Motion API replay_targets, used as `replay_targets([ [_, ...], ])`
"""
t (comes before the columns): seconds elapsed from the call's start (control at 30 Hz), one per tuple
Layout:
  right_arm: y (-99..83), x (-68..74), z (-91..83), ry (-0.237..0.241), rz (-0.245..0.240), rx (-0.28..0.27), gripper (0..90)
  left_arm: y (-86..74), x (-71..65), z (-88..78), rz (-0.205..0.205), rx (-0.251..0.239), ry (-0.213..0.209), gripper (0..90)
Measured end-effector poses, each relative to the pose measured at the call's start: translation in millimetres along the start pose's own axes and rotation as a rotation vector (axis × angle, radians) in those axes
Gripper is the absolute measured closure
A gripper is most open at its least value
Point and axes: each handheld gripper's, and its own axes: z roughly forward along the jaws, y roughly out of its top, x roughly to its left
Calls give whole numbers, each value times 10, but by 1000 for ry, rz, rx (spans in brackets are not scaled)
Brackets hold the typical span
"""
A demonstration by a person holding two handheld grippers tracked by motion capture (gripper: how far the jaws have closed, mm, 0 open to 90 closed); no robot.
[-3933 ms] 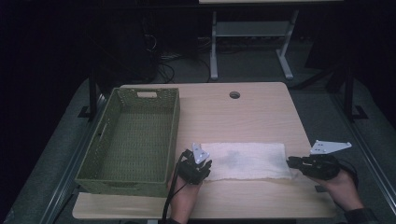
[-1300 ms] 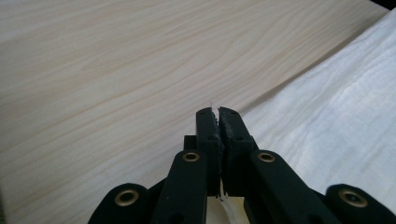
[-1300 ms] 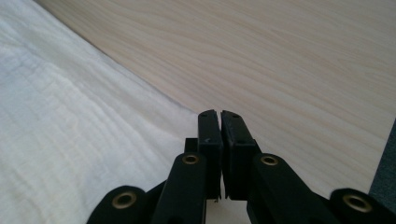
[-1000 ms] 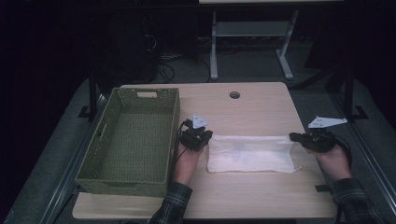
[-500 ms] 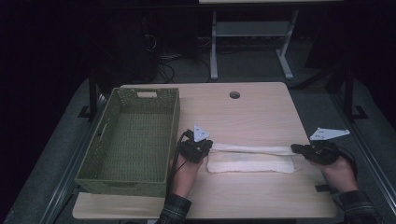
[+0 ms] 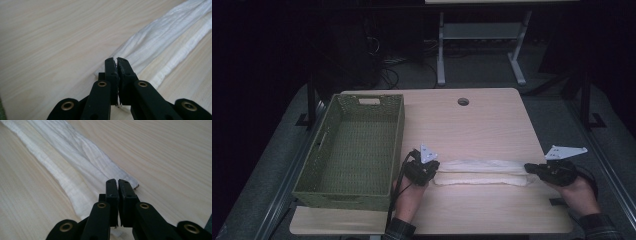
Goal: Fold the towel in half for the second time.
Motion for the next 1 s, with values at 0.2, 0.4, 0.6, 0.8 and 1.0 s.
replay_targets([
  [0.2, -57, 26, -19, 18, 4, 9, 842, -53, -42, -7, -14, 18, -14, 865],
  [0.4, -49, 46, -180, 42, 22, -66, 794, -7, -74, -122, -11, -6, -19, 814],
  [0.6, -1, 38, -151, 44, 19, -74, 889, 109, -104, -117, -2, -39, -38, 798],
  [0.8, -71, 59, 50, 69, 29, 17, 895, 43, -97, 166, -27, 26, -132, 853],
  [1.0, -119, 100, 147, 92, 21, 93, 897, -113, -93, 294, 1, 122, -124, 894],
])
